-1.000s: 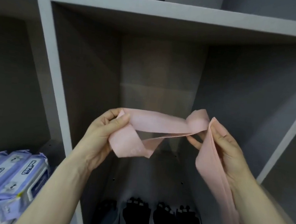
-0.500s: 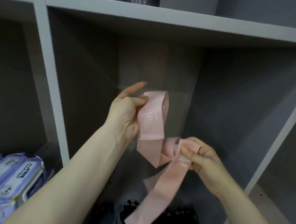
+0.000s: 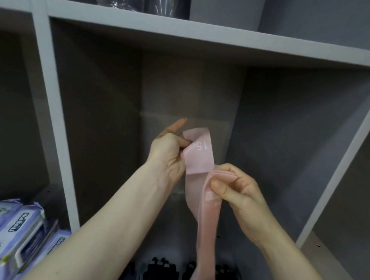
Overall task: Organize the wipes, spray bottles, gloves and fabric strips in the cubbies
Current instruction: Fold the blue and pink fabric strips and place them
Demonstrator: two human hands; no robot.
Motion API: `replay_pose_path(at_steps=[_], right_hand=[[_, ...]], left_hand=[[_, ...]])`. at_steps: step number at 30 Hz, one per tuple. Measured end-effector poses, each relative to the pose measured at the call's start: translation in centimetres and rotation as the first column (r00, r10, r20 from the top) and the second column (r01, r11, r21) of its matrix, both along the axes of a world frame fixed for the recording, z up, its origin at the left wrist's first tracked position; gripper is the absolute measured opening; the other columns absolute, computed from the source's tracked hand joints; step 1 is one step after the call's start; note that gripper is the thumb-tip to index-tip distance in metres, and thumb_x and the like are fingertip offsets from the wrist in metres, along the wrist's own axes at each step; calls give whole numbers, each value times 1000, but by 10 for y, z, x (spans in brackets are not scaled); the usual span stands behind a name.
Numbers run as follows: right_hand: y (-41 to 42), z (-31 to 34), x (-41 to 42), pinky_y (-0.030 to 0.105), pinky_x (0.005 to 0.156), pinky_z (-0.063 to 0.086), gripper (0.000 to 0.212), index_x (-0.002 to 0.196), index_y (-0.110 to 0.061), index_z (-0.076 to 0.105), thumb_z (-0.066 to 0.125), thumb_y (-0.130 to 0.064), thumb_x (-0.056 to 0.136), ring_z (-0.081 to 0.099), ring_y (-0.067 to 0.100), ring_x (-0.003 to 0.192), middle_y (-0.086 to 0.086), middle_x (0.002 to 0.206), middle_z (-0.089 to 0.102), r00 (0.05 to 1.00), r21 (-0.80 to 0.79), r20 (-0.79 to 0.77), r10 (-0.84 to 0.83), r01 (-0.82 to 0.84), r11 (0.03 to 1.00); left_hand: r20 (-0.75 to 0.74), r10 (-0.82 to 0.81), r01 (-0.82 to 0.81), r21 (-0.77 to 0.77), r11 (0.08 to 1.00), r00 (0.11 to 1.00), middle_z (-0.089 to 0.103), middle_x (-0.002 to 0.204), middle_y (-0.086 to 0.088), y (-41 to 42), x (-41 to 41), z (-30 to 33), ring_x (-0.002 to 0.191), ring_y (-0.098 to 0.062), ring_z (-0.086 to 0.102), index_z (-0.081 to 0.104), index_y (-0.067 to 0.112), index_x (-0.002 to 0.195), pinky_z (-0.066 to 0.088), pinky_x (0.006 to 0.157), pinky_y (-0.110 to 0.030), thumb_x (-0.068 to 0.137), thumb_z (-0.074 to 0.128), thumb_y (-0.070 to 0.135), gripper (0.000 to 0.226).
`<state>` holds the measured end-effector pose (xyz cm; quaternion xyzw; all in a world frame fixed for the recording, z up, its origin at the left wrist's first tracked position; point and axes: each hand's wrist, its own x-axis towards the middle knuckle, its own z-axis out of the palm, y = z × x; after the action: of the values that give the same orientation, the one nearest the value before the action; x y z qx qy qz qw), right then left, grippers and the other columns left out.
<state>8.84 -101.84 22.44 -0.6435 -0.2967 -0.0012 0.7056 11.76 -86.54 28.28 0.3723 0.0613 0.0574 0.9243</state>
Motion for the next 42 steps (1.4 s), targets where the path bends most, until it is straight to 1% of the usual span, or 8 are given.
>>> replay_pose_path(at_steps=[5, 9, 14, 22, 29, 35, 40, 42], right_hand=[[6, -2, 2, 17, 63, 48, 3, 76, -25, 68, 68, -23, 78, 58, 7, 67, -6, 71, 63, 997, 25, 52, -49, 48, 999], [5, 2, 8, 15, 62, 48, 32, 82, -25, 69, 81, -47, 63, 57, 5, 66, -8, 73, 64, 1000, 162, -3, -8, 8, 987], [1, 5, 12, 16, 58, 48, 32, 80, -24, 66, 82, -45, 62, 58, 5, 64, -7, 73, 65, 994, 174, -54, 99, -88, 981], [4, 6, 10, 19, 62, 51, 37, 84, -24, 71, 83, -47, 57, 61, 8, 68, -4, 75, 67, 997, 124, -74, 29, -20, 992], [-16, 15, 5, 29, 63, 57, 26, 84, -15, 64, 72, -31, 65, 72, 24, 74, 15, 90, 75, 995, 99, -60, -79, 84, 991], [-16, 20, 7, 27, 95, 51, 19, 83, -24, 73, 76, -36, 69, 60, 13, 117, -3, 125, 66, 995, -29, 88, -40, 42, 999], [-4, 42, 14, 17, 75, 51, 11, 80, -23, 73, 70, -22, 70, 66, 5, 85, -11, 90, 73, 991, -82, 91, -97, 105, 991], [-2, 48, 16, 23, 85, 51, 12, 80, -26, 75, 72, -26, 68, 67, 6, 96, -8, 100, 74, 987, -114, 98, -127, 138, 984]], left_hand=[[149, -122, 116, 47, 992, 981, 57, 127, -22, 9, -7, -9, 104, -31, 65, 63, 12, 114, 58, 83, -36, 86, 41, -17, 46], [232, -351, 215, 462, 860, 907, 65, 120, -13, 25, -18, -24, 95, -17, 67, 63, 14, 119, 55, 85, -29, 92, 52, 15, 29], [344, -346, -41, 758, 651, 873, 73, 101, 3, 38, -23, -39, 97, -8, 66, 70, 18, 105, 53, 87, -23, 77, 68, 22, 29], [582, -137, -446, 734, 512, 801, 73, 81, -2, 33, -22, -42, 82, -18, 69, 76, 11, 83, 55, 77, -27, 77, 74, 11, 7], [522, 5, -424, 686, 591, 853, 58, 64, -1, 29, -26, -26, 65, -16, 53, 64, 15, 84, 45, 63, -37, 90, 62, 22, 9], [496, -61, -396, 756, 522, 866, 62, 62, 4, 22, -24, -13, 59, -8, 55, 66, 16, 81, 43, 53, -26, 89, 64, 19, 8], [448, -86, -330, 762, 556, 890, 72, 80, -15, 14, -20, -7, 65, -20, 61, 69, 11, 84, 48, 50, -28, 88, 65, 15, 7], [453, -75, -343, 764, 547, 888, 73, 81, -10, 14, -20, -6, 66, -16, 66, 72, 12, 87, 53, 51, -30, 86, 66, 17, 8]])
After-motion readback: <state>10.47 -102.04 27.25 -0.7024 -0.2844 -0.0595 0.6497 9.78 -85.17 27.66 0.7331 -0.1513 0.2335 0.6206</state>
